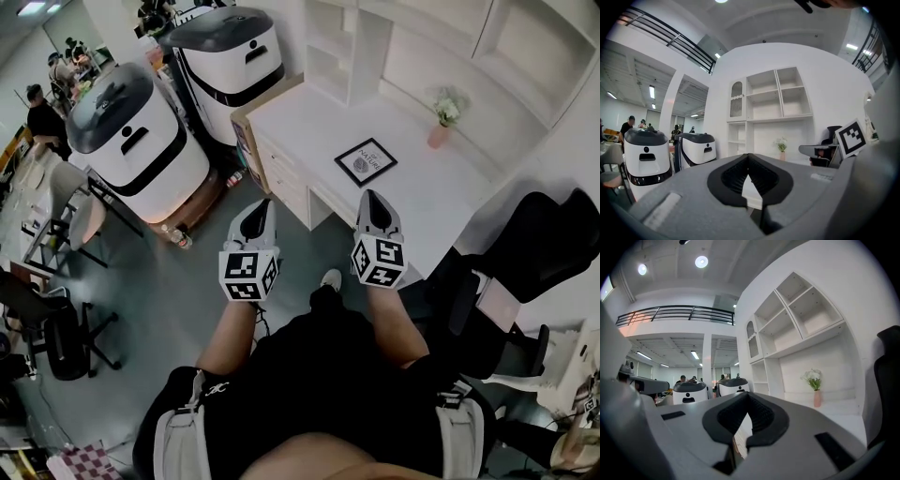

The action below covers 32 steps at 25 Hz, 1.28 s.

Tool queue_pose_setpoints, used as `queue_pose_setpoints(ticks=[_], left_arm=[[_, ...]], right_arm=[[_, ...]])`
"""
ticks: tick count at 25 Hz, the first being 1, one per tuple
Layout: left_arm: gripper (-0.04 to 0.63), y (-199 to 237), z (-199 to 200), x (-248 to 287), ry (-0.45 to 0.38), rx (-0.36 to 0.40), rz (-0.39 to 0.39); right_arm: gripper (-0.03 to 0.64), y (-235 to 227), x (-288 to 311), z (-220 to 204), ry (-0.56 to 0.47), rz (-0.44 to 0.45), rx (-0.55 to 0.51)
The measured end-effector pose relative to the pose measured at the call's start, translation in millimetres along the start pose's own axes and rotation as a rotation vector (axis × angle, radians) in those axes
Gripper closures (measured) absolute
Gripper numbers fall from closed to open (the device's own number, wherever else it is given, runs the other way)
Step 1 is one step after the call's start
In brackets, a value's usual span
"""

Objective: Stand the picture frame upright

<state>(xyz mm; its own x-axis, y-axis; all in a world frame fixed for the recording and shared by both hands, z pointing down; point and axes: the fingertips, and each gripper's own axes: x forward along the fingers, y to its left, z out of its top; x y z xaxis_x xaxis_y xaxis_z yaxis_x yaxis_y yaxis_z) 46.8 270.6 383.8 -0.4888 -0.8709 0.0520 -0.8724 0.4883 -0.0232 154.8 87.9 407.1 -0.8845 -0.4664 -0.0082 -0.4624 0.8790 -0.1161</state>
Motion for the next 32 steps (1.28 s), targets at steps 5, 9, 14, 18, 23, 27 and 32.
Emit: queue_pose_setpoints(ticks=[5,9,14,18,23,27,32], left_arm=[[0.580,15.3,8.6,57.8,0.008,0.009,-0.018],[0.580,27.5,16.9,111.1,0.017,0.004,-0.034],[0.580,29.5,23.4,185.4,0.029,0.004,-0.071],[0.580,18.9,27.9,239.3,0.039,0.008,-0.117],[0.580,-2.3,33.1,293.2,0.043,0.028,-0.169],[0.580,-14.8,32.3,322.5,0.057,0.047,-0.213],[0.580,-17.8,24.8,358.5,0.066,0.036,-0.261]], right_arm=[[0.617,-15.9,59.9,6.6,0.007,-0.009,0.000],[0.617,-37.0,107.2,16.6,0.009,-0.030,-0.002],[0.617,-76.3,159.9,19.5,0.023,-0.078,-0.019],[0.617,-108.2,189.4,25.9,0.023,-0.108,-0.017],[0.617,-150.3,213.2,29.9,0.026,-0.151,-0.009],[0.617,-175.7,218.0,28.7,0.030,-0.201,0.000],[0.617,-192.8,230.0,23.1,0.034,-0.248,-0.010]])
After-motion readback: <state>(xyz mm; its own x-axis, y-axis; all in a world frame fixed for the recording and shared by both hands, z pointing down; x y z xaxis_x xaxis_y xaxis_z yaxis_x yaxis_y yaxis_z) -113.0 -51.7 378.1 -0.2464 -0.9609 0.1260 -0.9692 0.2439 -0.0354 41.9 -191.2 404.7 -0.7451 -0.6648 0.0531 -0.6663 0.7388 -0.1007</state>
